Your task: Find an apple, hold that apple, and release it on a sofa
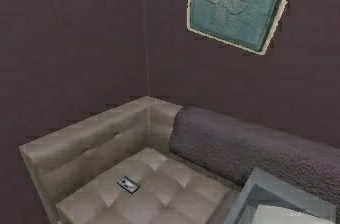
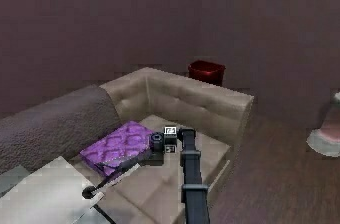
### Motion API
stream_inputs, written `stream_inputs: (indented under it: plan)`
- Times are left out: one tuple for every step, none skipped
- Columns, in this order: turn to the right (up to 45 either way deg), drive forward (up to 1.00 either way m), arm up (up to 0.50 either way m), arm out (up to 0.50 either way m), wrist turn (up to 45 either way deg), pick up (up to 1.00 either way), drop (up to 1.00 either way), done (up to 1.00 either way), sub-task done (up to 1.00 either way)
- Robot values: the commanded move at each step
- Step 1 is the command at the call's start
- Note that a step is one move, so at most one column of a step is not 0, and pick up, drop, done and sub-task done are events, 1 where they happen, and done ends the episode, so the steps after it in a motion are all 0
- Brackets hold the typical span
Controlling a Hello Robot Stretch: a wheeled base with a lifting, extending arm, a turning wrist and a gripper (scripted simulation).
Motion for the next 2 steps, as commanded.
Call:
stream_inputs:
  plan:
    - [0.0, 0.00, 0.00, -0.08, 0.0, 0.00, 0.00, 0.00, 0.00]
    - [0.0, 0.00, 0.00, 0.00, 0.0, 0.00, 0.00, 1.00, 0.00]
